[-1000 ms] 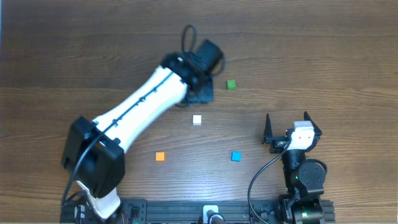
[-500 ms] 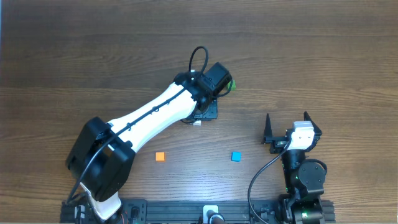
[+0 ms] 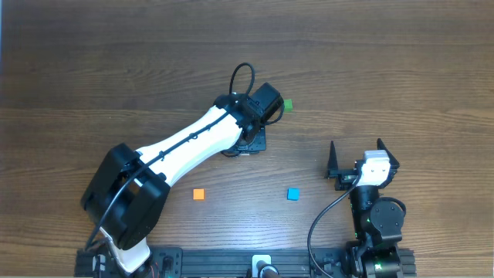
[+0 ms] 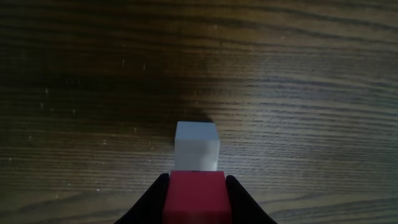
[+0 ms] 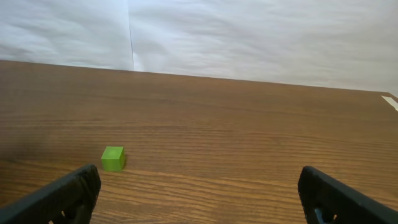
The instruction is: Stack Cubes
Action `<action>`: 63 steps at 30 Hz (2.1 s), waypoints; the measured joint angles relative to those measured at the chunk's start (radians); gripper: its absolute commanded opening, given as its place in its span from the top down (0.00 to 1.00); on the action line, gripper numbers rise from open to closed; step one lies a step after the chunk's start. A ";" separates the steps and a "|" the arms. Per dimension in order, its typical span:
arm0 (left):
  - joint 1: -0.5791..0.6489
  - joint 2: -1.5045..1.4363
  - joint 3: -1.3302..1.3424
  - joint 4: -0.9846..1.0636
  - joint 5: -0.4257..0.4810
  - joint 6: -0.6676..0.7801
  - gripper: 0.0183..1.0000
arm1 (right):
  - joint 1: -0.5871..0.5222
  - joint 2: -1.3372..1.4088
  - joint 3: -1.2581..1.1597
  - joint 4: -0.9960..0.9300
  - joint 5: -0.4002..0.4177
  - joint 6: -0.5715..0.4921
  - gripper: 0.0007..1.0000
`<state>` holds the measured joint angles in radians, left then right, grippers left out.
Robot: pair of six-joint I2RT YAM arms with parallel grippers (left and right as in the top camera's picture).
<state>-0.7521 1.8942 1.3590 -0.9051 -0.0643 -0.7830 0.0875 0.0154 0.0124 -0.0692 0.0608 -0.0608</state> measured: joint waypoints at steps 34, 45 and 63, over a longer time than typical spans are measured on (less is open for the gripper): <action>0.002 0.011 -0.047 0.066 -0.016 -0.023 0.86 | 0.000 0.000 0.000 0.000 0.000 0.000 0.01; 0.003 0.014 -0.047 0.084 -0.023 -0.023 0.85 | 0.000 0.000 0.000 0.000 0.000 0.000 0.01; 0.003 0.032 -0.047 0.084 -0.024 -0.029 0.71 | 0.000 0.000 0.000 0.000 0.000 0.000 0.01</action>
<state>-0.7494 1.9266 1.3125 -0.8207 -0.0879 -0.8120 0.0875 0.0154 0.0124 -0.0692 0.0608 -0.0608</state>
